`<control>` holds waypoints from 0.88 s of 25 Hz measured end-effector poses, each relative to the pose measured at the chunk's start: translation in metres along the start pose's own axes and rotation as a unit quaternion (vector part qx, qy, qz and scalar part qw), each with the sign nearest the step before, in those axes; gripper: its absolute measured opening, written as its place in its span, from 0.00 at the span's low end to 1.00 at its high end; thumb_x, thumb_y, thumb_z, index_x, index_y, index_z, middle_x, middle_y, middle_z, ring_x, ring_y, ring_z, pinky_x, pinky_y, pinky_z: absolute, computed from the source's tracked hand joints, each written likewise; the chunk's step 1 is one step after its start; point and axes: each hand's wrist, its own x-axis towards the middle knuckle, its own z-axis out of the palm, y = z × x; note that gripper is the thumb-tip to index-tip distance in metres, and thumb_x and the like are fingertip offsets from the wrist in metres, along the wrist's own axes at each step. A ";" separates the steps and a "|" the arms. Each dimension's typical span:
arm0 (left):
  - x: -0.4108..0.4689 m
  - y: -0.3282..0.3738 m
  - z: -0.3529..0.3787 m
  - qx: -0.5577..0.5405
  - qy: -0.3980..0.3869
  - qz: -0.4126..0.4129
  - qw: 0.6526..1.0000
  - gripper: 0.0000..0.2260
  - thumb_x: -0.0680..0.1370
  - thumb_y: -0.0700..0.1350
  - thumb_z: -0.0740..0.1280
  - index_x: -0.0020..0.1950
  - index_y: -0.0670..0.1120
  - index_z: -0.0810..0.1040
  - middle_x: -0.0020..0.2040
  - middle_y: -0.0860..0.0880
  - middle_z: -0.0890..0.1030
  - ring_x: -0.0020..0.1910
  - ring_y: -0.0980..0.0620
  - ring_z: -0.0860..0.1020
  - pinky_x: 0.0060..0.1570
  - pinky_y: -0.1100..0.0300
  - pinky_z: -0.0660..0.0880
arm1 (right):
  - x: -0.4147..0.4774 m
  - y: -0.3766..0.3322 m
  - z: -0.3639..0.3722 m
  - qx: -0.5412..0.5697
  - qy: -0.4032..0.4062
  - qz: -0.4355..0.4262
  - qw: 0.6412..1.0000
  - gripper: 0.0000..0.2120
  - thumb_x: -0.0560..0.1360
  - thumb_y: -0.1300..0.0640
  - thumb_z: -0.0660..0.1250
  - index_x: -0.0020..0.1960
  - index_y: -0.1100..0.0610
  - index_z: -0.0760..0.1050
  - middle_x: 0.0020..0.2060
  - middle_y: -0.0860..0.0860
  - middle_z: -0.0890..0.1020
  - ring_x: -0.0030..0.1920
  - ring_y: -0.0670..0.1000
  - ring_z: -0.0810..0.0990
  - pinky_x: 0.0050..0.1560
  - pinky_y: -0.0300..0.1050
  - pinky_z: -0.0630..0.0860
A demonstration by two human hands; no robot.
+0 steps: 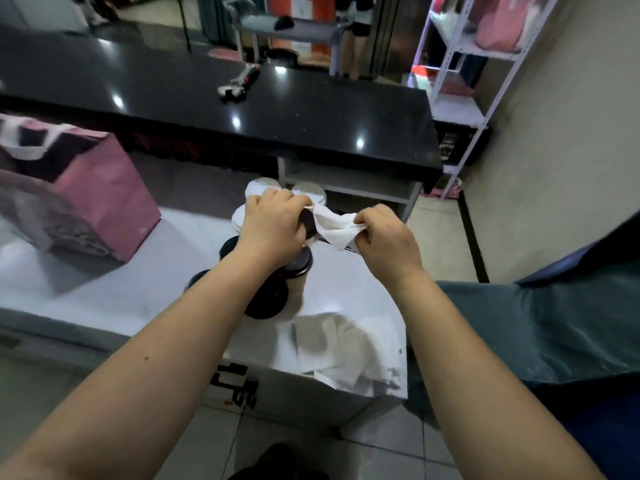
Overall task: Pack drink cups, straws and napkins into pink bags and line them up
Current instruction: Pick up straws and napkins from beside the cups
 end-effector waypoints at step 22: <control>-0.109 -0.429 -0.147 0.058 0.044 -0.079 0.994 0.16 0.74 0.45 0.65 0.61 0.50 0.77 0.56 0.49 0.78 0.59 0.45 0.72 0.57 0.50 0.63 | 0.091 -0.406 0.191 -0.040 -0.008 -0.216 0.976 0.06 0.64 0.68 0.67 0.40 0.64 0.78 0.36 0.58 0.79 0.39 0.61 0.73 0.35 0.55 0.74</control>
